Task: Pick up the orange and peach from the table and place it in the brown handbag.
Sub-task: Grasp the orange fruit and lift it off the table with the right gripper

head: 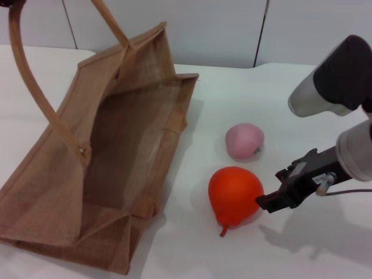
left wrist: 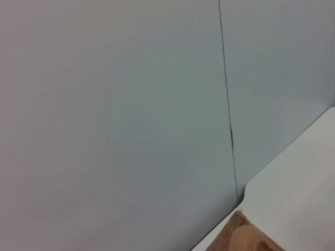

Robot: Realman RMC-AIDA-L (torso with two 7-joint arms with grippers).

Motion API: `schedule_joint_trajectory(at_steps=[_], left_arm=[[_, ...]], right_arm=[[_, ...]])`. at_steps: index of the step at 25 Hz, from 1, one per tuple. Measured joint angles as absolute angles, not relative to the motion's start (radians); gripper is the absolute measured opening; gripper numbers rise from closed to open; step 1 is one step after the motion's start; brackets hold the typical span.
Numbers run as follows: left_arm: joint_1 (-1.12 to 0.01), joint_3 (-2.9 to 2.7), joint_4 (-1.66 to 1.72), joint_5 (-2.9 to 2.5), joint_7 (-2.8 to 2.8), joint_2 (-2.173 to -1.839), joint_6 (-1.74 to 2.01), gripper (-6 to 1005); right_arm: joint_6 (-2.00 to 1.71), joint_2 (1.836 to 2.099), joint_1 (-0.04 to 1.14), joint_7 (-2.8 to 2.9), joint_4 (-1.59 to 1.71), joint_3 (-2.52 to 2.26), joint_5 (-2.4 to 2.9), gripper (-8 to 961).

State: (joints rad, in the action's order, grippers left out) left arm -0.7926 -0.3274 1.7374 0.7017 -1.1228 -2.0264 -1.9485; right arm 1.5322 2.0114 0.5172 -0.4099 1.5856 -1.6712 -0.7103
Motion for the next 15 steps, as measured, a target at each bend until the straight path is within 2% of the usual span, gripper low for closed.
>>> schedule_joint_trajectory(at_steps=[15], left_arm=[[-0.8, -0.329, 1.732, 0.684, -1.123, -2.029, -1.943, 121]], right_arm=[[1.419, 2.015, 0.62, -0.471, 1.345, -1.651, -0.822, 705]])
